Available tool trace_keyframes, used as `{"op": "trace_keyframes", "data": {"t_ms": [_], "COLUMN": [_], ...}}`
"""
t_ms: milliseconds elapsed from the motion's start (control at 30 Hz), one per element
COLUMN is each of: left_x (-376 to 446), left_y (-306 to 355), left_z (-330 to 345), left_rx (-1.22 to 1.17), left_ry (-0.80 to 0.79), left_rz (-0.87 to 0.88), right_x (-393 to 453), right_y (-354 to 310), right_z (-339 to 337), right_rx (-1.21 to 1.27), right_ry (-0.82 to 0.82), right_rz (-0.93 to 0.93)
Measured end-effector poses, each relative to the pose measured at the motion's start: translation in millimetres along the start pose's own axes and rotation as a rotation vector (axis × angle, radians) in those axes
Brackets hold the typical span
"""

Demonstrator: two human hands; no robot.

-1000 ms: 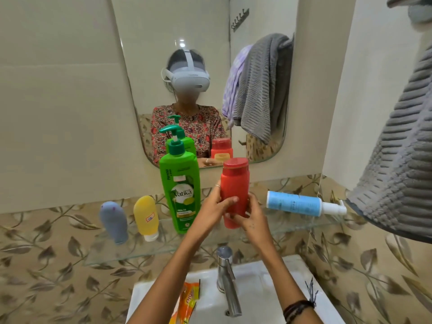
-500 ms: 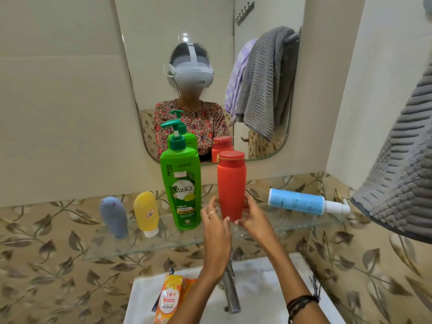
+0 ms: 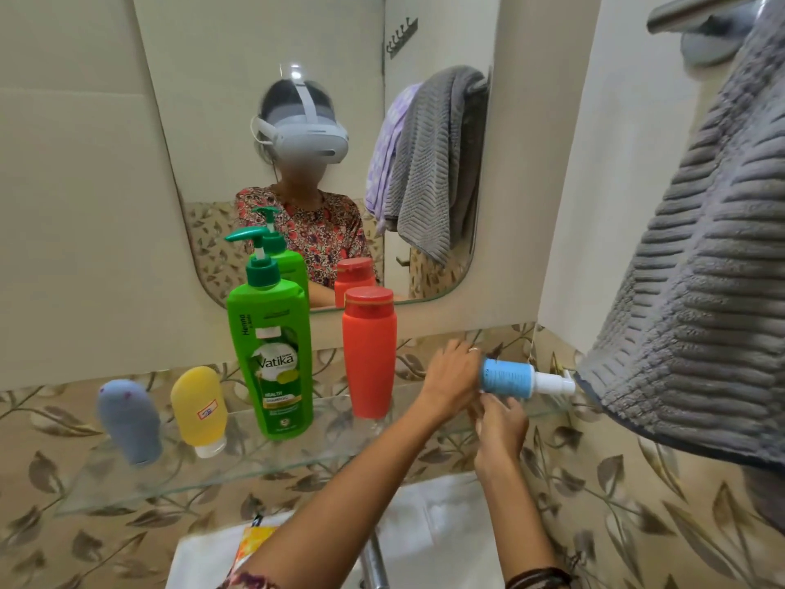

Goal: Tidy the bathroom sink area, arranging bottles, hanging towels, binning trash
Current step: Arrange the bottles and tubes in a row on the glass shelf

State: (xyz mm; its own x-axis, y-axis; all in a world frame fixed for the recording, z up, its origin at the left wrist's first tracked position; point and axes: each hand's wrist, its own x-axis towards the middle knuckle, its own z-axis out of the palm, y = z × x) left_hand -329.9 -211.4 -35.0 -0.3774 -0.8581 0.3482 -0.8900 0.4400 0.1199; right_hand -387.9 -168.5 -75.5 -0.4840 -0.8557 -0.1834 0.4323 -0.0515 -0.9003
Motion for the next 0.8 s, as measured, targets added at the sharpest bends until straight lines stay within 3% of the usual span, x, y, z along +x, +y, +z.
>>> {"op": "trace_keyframes", "data": {"t_ms": [133, 300, 467, 567, 800], "left_x": [4, -8, -38, -53, -73], "left_y": [2, -15, -6, -4, -8], "left_z": [6, 6, 8, 10, 15], "left_rx": [-0.001, -0.345, -0.747, -0.893, -1.002], "left_ry": [-0.14, -0.146, 0.117, 0.285, 0.385], "left_rz": [-0.072, -0.179, -0.145, -0.222, -0.317], "right_x": [3, -1, 2, 3, 2], "right_y": [0, 0, -6, -3, -6], "right_z": [-9, -4, -7, -10, -11], "right_rx": [0.047, 0.101, 0.199, 0.155, -0.206], "right_ry": [-0.016, -0.048, -0.162, -0.272, -0.49], "right_rz": [0.025, 0.007, 0.035, -0.055, -0.354]}}
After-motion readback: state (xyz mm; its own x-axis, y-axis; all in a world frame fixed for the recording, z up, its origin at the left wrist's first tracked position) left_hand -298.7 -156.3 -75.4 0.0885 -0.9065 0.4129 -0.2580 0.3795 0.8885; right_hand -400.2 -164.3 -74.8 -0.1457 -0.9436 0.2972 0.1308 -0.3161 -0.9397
